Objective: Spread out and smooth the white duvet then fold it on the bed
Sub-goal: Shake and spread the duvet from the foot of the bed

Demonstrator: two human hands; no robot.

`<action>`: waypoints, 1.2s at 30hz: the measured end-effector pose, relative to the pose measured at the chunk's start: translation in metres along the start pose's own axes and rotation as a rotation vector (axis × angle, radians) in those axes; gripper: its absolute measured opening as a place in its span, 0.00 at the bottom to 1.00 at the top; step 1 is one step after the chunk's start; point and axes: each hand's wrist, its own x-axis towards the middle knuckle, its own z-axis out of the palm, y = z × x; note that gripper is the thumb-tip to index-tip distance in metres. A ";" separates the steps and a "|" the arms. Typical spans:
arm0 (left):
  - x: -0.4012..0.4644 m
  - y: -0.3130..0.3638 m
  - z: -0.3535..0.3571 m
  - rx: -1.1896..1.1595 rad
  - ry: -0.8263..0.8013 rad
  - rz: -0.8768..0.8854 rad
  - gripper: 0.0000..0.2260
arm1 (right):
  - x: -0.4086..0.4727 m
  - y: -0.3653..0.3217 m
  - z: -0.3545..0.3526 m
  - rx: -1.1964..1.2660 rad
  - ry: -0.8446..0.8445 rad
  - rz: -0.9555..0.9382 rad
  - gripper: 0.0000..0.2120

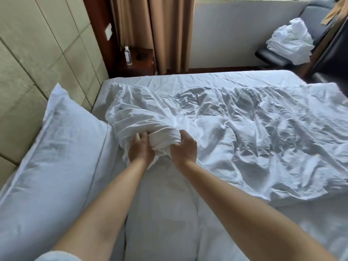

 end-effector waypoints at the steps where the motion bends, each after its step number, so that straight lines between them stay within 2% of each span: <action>1: 0.005 0.001 -0.009 0.085 -0.076 0.045 0.14 | 0.002 0.002 -0.001 -0.031 0.014 0.019 0.08; 4: 0.026 0.010 -0.046 0.250 -0.116 0.126 0.13 | 0.018 0.007 -0.010 -0.129 0.037 0.030 0.12; 8: 0.016 0.039 -0.086 0.402 -0.101 0.239 0.12 | 0.029 0.000 -0.020 -0.268 0.105 -0.144 0.21; 11: 0.001 0.038 -0.086 0.365 -0.105 0.214 0.11 | 0.009 0.005 -0.012 -0.484 -0.018 -0.342 0.33; 14: -0.016 0.031 -0.083 0.362 -0.143 0.213 0.13 | -0.010 0.024 0.008 -0.712 -0.238 -0.376 0.46; 16: -0.031 0.030 -0.082 0.377 -0.184 0.242 0.14 | -0.016 0.033 0.022 -0.742 -0.276 -0.349 0.47; 17: -0.040 0.029 -0.080 0.362 -0.208 0.263 0.12 | -0.017 0.034 0.028 -0.697 -0.240 -0.344 0.42; 19: -0.053 0.017 -0.077 0.186 -0.274 0.266 0.05 | -0.014 0.034 0.033 -0.583 -0.159 -0.310 0.25; 20: -0.054 0.005 -0.073 0.047 -0.322 0.239 0.08 | -0.013 0.032 0.033 -0.542 -0.147 -0.255 0.17; 22: -0.061 -0.016 -0.067 -0.350 -0.423 0.176 0.12 | -0.014 0.031 0.029 -0.455 -0.140 -0.090 0.10; 23: -0.061 -0.028 -0.060 -0.542 -0.407 0.093 0.13 | -0.014 0.031 0.026 -0.405 -0.124 -0.009 0.09; 25: -0.058 -0.049 -0.037 -0.722 -0.259 -0.264 0.22 | -0.015 0.030 0.022 -0.334 -0.082 0.090 0.08; 27: -0.059 -0.061 -0.016 -0.775 -0.176 -0.728 0.29 | -0.017 0.027 0.022 -0.302 -0.066 0.112 0.09; 29: -0.066 -0.056 -0.002 -1.111 -0.338 -1.092 0.32 | -0.020 0.024 0.020 -0.290 -0.069 0.116 0.10; 30: -0.065 -0.056 0.007 -1.310 -0.414 -1.141 0.32 | -0.021 0.026 0.019 -0.285 -0.073 0.111 0.11; 32: -0.054 -0.053 0.024 -1.735 -0.469 -1.029 0.28 | -0.025 0.029 0.016 -0.283 -0.083 0.094 0.13; 34: -0.035 -0.063 0.038 -1.747 -0.277 -0.880 0.22 | -0.027 0.036 0.014 -0.308 -0.112 0.098 0.13; 36: -0.012 -0.072 0.032 -1.579 0.018 -0.767 0.12 | -0.024 0.043 0.015 -0.361 -0.155 0.121 0.13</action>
